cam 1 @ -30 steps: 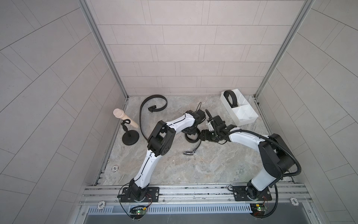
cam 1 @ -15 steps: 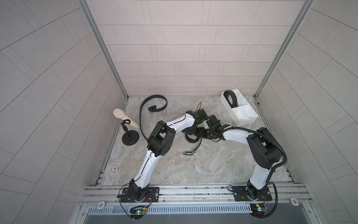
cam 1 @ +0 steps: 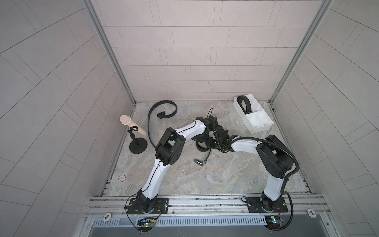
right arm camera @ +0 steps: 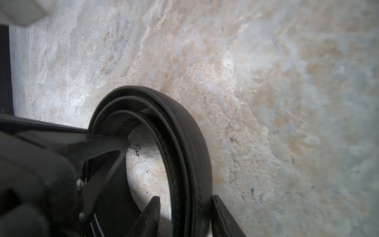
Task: Place the belts into the storage roll
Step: Roll the belt at the center of the board.
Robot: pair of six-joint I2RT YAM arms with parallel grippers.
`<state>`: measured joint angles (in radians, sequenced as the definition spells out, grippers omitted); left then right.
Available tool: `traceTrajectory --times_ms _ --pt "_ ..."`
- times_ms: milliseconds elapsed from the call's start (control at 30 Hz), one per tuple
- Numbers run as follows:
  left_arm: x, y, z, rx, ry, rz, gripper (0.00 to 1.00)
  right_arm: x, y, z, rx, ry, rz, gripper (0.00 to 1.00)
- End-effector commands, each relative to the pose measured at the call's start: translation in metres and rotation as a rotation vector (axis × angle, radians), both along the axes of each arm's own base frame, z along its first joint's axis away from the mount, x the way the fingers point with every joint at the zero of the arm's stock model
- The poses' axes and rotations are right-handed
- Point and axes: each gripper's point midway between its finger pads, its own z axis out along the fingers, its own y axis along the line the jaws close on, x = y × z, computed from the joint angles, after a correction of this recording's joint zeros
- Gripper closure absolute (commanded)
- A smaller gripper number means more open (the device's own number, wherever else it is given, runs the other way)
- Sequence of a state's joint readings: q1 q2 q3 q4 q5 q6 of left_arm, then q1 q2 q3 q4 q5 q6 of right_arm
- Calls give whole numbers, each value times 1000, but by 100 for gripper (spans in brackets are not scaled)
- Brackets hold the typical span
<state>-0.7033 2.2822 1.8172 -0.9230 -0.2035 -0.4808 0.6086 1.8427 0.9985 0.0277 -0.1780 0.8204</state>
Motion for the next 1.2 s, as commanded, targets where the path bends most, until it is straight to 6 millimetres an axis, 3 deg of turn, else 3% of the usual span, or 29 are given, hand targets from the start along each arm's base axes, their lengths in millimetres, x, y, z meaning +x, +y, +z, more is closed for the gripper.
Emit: traceTrajectory --times_ms 0,333,533,667,767,1000,1167 --pt "-31 -31 -41 -120 120 -9 100 -26 10 -21 8 75 -25 64" --pt "-43 -29 -38 -170 129 -1 100 -42 -10 -48 -168 229 -34 100" --pt "-47 -28 -21 -222 109 0 94 -60 -31 -51 -288 315 -24 100" --pt "-46 -28 0 -286 78 7 57 -68 -45 -49 -374 351 8 100" --pt "-42 -26 21 -339 32 24 36 -72 -51 -46 -401 362 26 100" --pt "-40 -10 71 -431 -103 67 15 -76 -58 -38 -443 375 89 100" --pt "-61 7 86 -460 -171 72 7 -76 -67 -33 -494 383 149 100"
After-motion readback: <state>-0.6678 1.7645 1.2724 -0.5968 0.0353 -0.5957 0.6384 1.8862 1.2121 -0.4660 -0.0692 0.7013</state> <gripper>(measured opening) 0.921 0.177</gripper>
